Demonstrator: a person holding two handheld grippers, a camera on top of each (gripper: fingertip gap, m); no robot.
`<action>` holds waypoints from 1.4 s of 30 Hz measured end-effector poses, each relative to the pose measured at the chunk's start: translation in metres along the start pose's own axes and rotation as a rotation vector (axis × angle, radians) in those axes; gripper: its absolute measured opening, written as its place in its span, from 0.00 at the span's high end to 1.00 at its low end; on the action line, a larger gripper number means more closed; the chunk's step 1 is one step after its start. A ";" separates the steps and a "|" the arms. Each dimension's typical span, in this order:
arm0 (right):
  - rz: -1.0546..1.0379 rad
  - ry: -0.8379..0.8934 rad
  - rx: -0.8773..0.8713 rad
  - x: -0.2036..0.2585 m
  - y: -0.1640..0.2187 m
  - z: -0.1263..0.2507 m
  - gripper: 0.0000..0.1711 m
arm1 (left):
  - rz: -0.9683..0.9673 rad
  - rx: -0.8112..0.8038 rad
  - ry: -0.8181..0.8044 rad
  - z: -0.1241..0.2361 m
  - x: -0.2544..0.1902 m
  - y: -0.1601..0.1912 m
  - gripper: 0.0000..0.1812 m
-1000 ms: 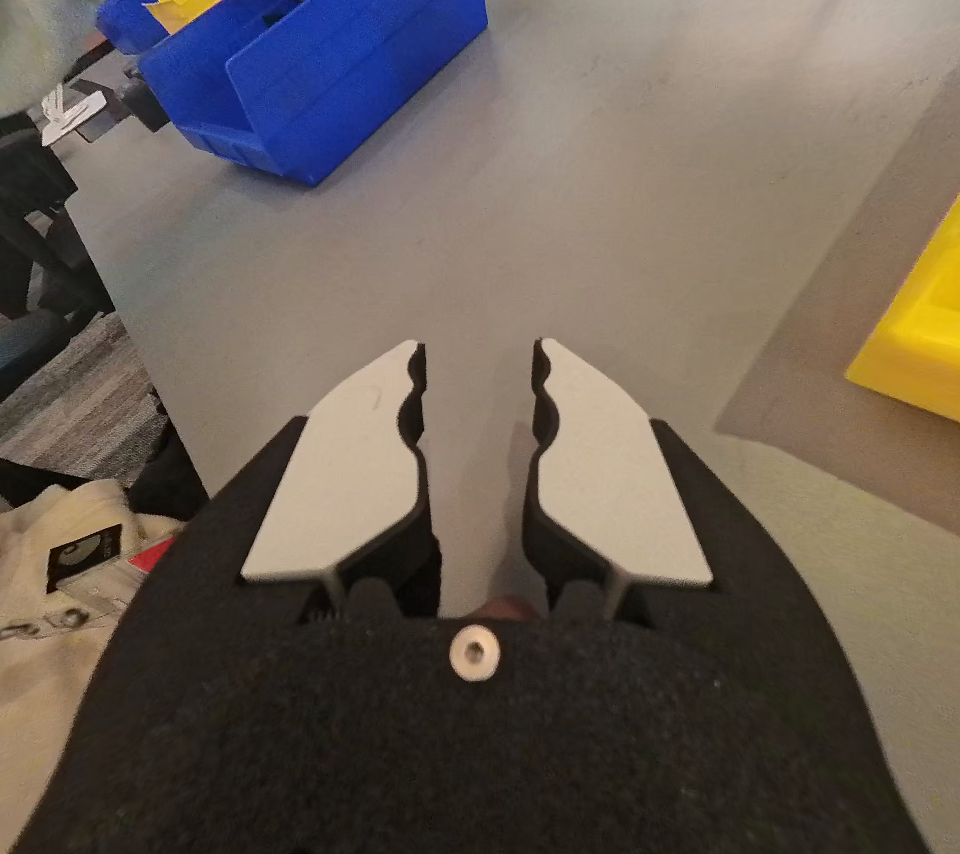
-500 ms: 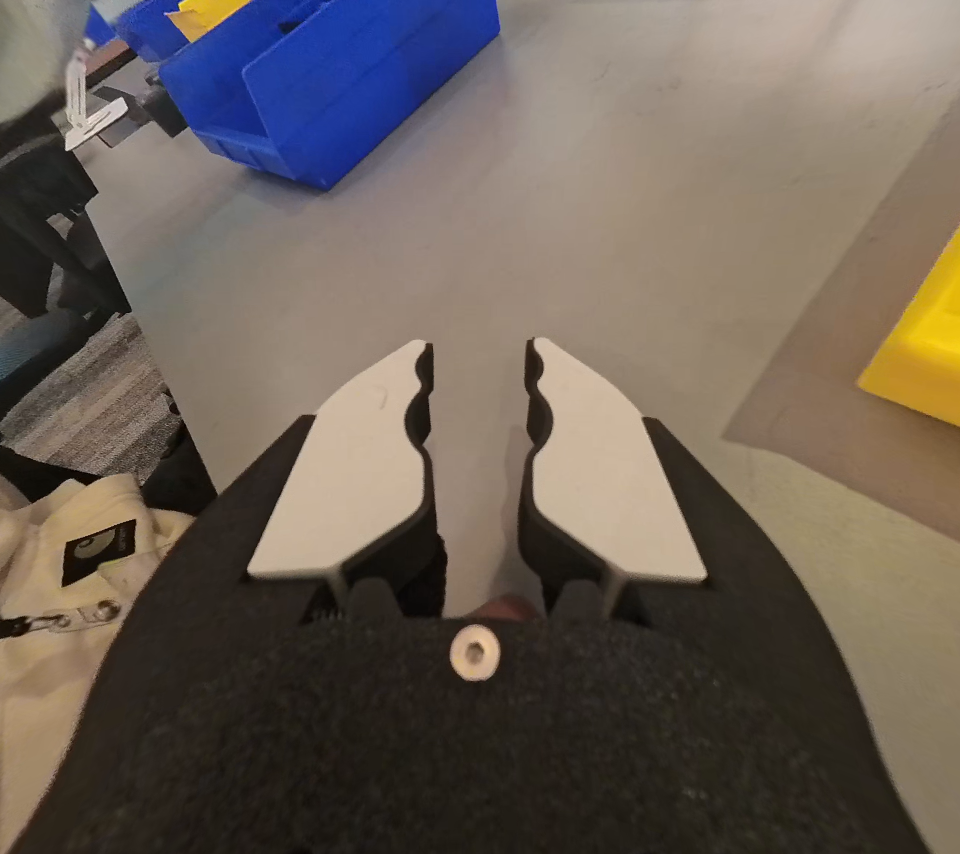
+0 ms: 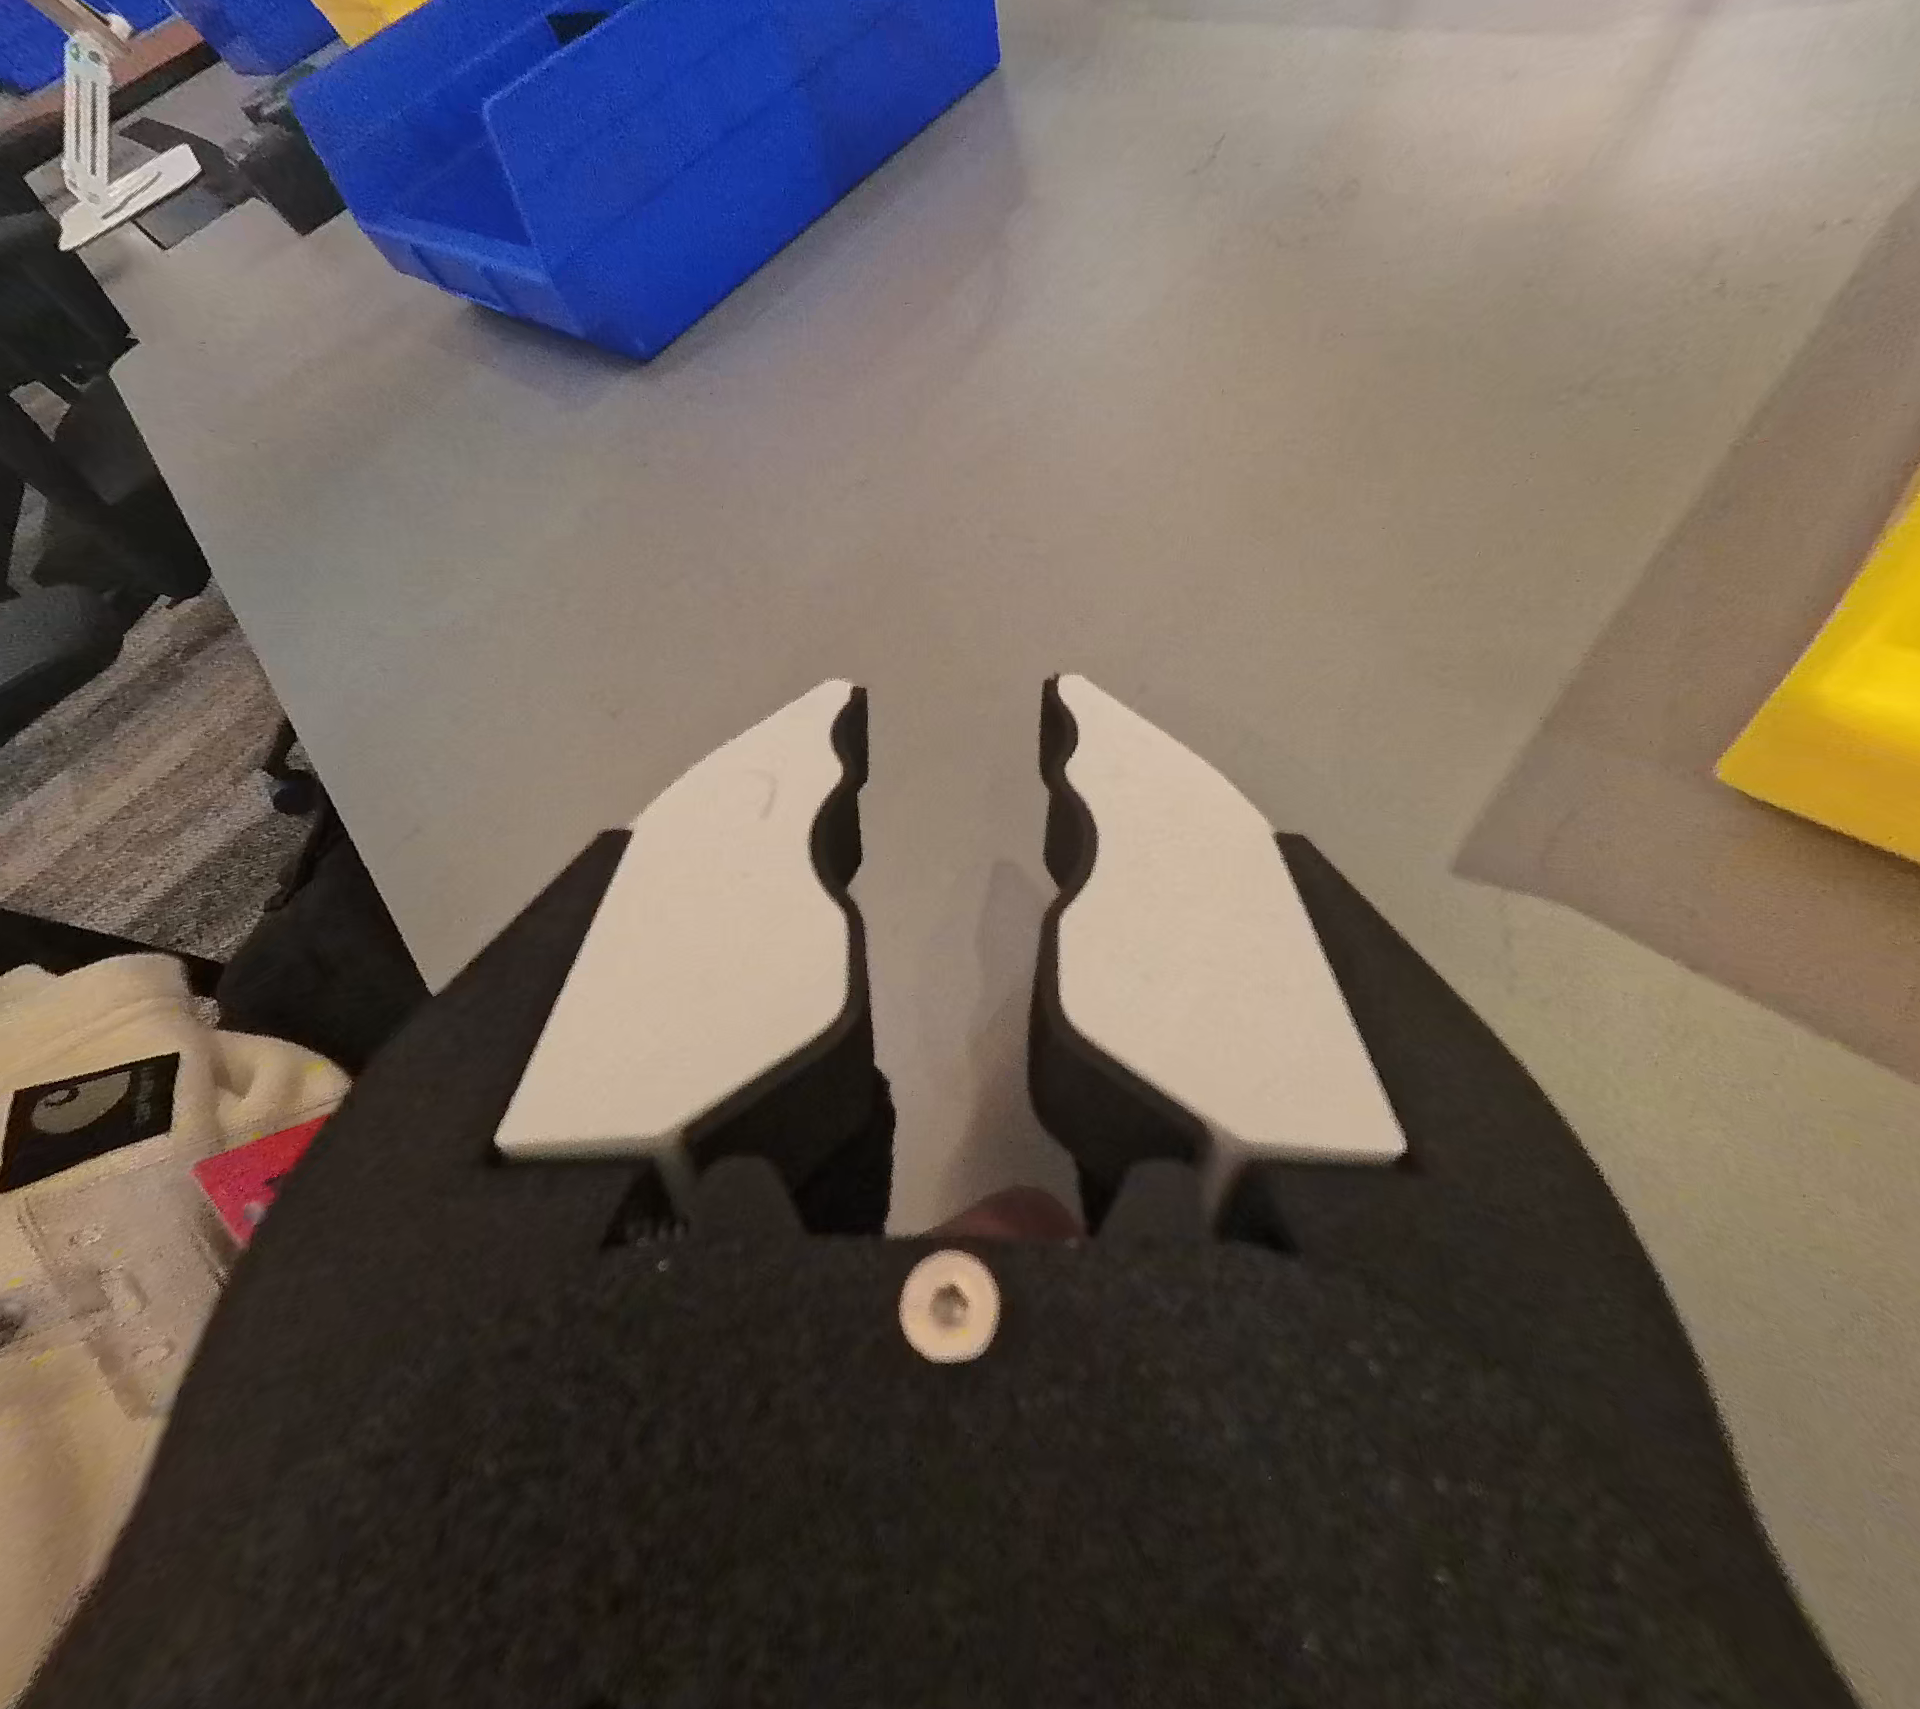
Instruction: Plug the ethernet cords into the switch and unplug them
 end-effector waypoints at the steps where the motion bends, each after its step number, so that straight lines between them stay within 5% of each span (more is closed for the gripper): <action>1: 0.007 0.003 -0.001 0.000 0.000 0.000 0.82 | -0.030 -0.007 -0.013 0.011 -0.003 -0.016 0.97; 13: 0.053 0.045 -0.028 0.002 -0.004 0.004 0.79 | -0.275 -0.167 -0.222 0.142 -0.031 -0.237 0.97; 22: 0.047 0.049 -0.040 0.001 -0.006 0.009 0.79 | -0.293 -0.320 -0.303 0.211 -0.047 -0.356 0.97; 26: 0.055 0.048 -0.048 0.001 -0.008 0.012 0.79 | -0.286 -0.271 -0.304 0.194 -0.049 -0.363 0.95; 36: 0.073 0.093 -0.029 -0.004 -0.009 0.008 0.79 | -0.167 -0.142 -0.158 0.056 -0.090 -0.294 0.98; 42: 0.170 0.196 -0.160 0.007 -0.083 0.003 0.78 | -0.109 -0.210 -0.002 -0.015 -0.150 -0.259 0.99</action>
Point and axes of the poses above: each gripper's, where its closed fingertips meet, z back along the fingers, y out of its underside, x = y × z across the jaws, the point moved 1 cm from there along z, back along the fingers, and after that the axes turned 13 degrees about y, right-handed, at the moved point
